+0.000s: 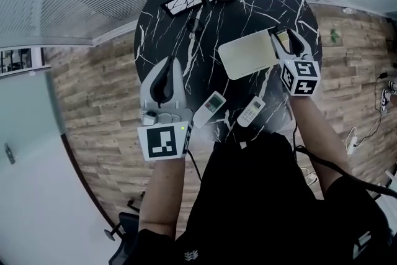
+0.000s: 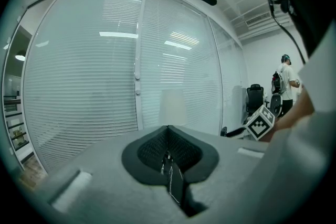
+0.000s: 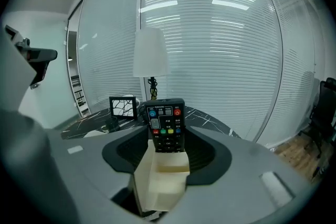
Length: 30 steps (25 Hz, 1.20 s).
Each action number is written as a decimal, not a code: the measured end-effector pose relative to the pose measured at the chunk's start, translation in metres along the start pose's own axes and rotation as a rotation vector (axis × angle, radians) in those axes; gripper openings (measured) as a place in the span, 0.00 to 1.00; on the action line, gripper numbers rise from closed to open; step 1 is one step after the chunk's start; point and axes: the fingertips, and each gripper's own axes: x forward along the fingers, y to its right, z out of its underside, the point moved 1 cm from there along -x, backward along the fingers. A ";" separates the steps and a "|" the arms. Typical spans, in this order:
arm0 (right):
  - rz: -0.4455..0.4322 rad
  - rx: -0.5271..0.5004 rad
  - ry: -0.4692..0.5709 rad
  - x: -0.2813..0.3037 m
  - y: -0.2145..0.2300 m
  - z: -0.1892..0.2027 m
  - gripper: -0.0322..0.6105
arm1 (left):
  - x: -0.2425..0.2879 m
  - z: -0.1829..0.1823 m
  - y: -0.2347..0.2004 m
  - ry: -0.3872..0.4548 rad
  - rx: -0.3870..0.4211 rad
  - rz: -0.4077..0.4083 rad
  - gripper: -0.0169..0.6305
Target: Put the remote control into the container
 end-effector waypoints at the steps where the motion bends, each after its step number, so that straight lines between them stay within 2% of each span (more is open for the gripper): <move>1: -0.007 -0.004 0.001 -0.002 -0.001 -0.001 0.39 | -0.003 -0.001 0.001 0.001 0.003 -0.001 0.03; 5: -0.043 -0.037 0.021 -0.012 -0.011 -0.009 0.46 | -0.013 -0.008 0.004 0.011 0.011 -0.012 0.03; 11: -0.091 -0.076 0.082 -0.038 -0.027 -0.030 0.47 | -0.027 -0.026 0.016 0.042 0.025 -0.008 0.03; 18: -0.138 -0.111 0.167 -0.081 -0.042 -0.060 0.45 | -0.044 -0.052 0.037 0.066 0.095 -0.013 0.03; 24: -0.178 -0.124 0.230 -0.119 -0.044 -0.083 0.44 | -0.057 -0.076 0.052 0.125 0.066 -0.039 0.03; 30: -0.226 -0.116 0.270 -0.145 -0.041 -0.090 0.44 | -0.074 -0.077 0.066 0.115 0.067 -0.083 0.03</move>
